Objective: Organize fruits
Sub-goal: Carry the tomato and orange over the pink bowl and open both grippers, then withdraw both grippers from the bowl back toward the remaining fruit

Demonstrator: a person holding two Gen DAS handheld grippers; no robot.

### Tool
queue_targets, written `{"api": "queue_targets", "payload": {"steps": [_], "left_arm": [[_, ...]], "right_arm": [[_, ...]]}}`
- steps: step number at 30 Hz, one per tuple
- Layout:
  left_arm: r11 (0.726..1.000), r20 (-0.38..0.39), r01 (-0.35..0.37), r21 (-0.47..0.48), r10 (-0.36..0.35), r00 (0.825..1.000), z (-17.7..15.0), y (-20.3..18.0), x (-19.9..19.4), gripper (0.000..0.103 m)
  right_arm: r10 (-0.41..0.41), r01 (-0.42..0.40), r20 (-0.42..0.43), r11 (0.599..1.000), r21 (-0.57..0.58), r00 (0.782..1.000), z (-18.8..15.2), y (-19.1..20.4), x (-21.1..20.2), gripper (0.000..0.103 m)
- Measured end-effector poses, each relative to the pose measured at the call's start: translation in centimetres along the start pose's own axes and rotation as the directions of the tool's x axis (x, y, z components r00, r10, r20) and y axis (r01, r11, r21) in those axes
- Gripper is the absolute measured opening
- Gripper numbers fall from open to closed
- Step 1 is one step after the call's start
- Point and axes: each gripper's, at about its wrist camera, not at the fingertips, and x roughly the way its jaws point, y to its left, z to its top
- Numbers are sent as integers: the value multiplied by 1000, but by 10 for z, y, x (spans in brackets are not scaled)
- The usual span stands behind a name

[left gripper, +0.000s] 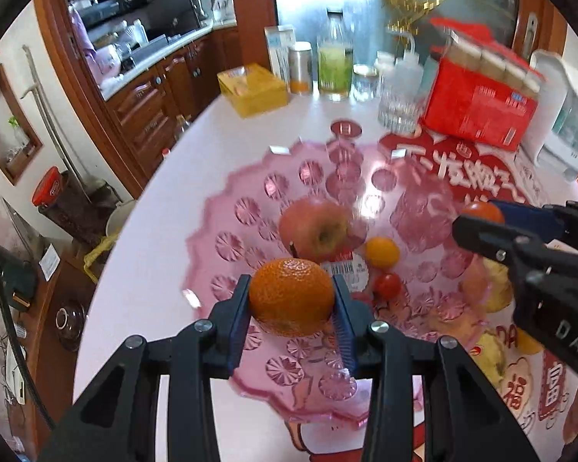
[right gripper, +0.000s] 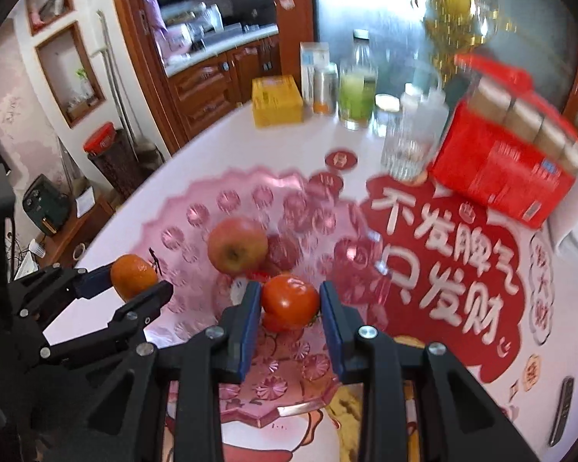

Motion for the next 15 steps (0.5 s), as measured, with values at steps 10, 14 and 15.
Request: {"api": "queue_targets", "payload": {"steps": [10,14,15], "left_arm": [[1000,-62,4,14,-4,998,-10,-10,31,39],[999,-23,-34,21,35,999,-11,-11,23,76],[999,-7,-50,19,50,999,-11,-10,19,82]], "right_arm": [[-23,24,-63,1000,16,998,-18,-11,31,32],[-17,18,-62,1000,16,998,-17,-12,31,38],[-16,17,-59,1000,16,998,-18,-12,30,45]]}}
